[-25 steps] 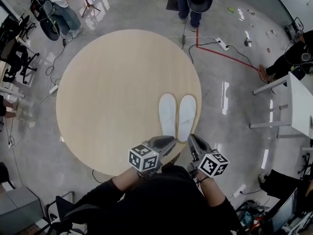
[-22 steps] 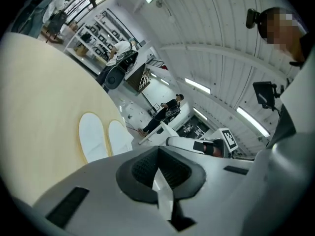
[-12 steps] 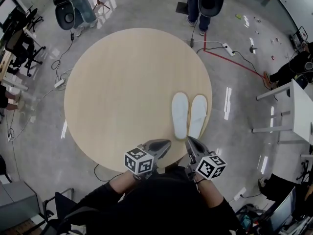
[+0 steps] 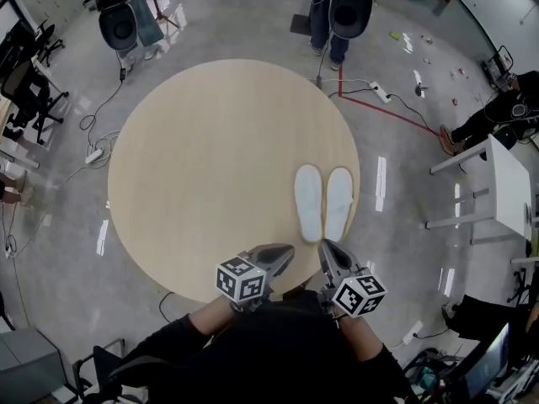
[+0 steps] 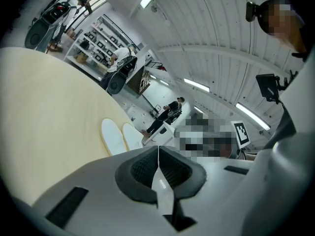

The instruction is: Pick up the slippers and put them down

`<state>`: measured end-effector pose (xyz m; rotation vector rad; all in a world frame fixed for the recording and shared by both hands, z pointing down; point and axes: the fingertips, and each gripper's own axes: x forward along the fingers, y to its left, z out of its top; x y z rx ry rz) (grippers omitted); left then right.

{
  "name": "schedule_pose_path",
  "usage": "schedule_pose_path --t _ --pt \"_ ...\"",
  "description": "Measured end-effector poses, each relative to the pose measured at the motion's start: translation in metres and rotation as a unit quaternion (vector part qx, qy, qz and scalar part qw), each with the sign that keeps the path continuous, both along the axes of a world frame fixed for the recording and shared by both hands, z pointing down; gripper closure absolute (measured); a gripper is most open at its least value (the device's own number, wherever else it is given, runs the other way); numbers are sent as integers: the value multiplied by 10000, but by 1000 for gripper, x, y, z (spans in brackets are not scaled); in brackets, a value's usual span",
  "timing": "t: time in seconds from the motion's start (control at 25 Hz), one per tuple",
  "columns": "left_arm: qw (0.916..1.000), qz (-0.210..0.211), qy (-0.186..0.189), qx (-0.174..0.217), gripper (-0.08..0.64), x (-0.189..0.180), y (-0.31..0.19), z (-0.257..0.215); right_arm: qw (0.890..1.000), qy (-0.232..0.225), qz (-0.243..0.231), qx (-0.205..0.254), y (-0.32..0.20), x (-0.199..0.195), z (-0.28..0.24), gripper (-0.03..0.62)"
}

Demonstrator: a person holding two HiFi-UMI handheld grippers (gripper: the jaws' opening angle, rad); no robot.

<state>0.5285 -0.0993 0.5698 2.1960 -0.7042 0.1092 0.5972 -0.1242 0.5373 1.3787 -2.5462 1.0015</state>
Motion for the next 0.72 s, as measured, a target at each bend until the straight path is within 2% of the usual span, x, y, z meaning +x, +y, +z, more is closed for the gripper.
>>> schedule_pose_path --t 0.24,0.52,0.72 --pt "9998 -63 -120 109 537 3 -3 -9 9999 8 -48 127 0 9 -14 577" --pt "9985 -468 -243 147 537 15 7 -24 9989 -115 -286 345 5 20 -28 577" --pt "9949 -627 -764 203 537 20 17 -23 9962 -125 -622 589 11 20 -37 577"
